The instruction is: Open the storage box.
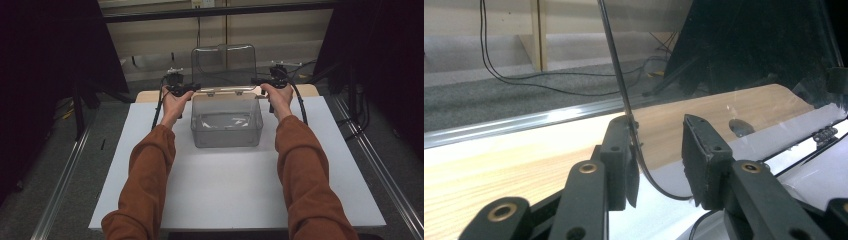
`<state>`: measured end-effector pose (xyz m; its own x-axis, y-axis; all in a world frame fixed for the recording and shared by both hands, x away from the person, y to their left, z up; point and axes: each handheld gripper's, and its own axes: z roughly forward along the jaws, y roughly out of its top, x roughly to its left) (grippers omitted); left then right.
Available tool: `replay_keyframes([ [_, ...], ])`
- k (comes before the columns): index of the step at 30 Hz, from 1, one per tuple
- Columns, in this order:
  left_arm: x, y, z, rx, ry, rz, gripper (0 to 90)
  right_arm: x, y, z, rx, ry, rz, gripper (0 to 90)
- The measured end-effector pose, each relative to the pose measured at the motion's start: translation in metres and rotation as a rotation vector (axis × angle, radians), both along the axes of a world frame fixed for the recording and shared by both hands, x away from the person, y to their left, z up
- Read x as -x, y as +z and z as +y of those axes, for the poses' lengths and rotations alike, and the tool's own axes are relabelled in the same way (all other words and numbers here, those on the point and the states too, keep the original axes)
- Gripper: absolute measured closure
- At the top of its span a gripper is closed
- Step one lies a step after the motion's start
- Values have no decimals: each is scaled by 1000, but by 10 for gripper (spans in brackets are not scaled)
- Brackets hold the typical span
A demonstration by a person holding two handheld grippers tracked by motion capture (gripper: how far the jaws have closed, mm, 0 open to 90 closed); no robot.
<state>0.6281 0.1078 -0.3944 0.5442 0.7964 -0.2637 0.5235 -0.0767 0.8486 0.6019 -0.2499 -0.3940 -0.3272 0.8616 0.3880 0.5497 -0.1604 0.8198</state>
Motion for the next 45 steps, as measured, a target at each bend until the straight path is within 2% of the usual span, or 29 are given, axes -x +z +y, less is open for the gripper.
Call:
replay_keyframes([
  [3, -1, 0, 0, -7, -3, 28, 626, -2, -1, 0, 10, 0, 13, 755],
  [9, -3, 0, 0, -9, 1, 59, 624, -4, -4, -1, -38, -10, 50, 756],
  [12, -4, 1, 0, -27, -2, 59, 616, -5, -5, 0, -45, -17, 57, 748],
  [18, -4, -1, 0, -20, 7, 72, 606, -6, -9, -1, -69, -18, 75, 735],
  [22, -4, -1, -1, -18, 11, 69, 606, -6, -9, 0, -55, -21, 69, 730],
  [27, -5, -2, 0, -14, 16, 91, 592, -7, -11, 0, -86, -28, 90, 721],
  [29, -5, -2, -1, -26, 22, 89, 576, -7, -12, 0, -87, -27, 100, 706],
  [32, -3, -4, -4, -83, 19, 74, 556, -8, -17, 0, -101, -24, 135, 663],
  [33, -4, -4, -3, -75, 20, 86, 565, -8, -18, 1, -95, -29, 145, 647],
  [34, -5, -6, -1, -59, 17, 99, 580, -8, -20, 1, -64, -45, 132, 688],
  [35, -5, -7, -1, -47, 20, 95, 587, -7, -20, 1, -38, -61, 116, 715],
  [36, -5, -8, 0, -48, 3, 101, 592, -8, -20, 0, -37, -65, 124, 742],
  [37, -5, -9, -1, -1, -6, 100, 675, -8, -20, -2, -33, -66, 136, 801],
  [38, -5, -10, -5, 2, 2, 100, 639, -9, -22, -2, -98, -36, 130, 774],
  [39, -4, -9, -6, -24, 22, 84, 617, -9, -20, 2, -97, -27, 117, 758],
  [40, -5, -8, -6, -11, 43, 75, 570, -8, -18, 4, -48, -52, 101, 749],
  [41, -5, -8, -5, 26, 24, 88, 480, -8, -17, 6, -45, -62, 80, 731],
  [42, -5, -8, -5, 37, 22, 74, 462, -8, -15, 7, -66, -64, 62, 714],
  [43, -3, -8, -5, 7, 25, 58, 454, -7, -14, 9, -56, -71, 42, 699],
  [44, -3, -8, -6, 2, 16, 60, 452, -7, -13, 10, -29, -71, 23, 683],
  [45, -3, -9, -6, 3, 8, 60, 435, -7, -13, 12, -27, -65, 29, 661],
])
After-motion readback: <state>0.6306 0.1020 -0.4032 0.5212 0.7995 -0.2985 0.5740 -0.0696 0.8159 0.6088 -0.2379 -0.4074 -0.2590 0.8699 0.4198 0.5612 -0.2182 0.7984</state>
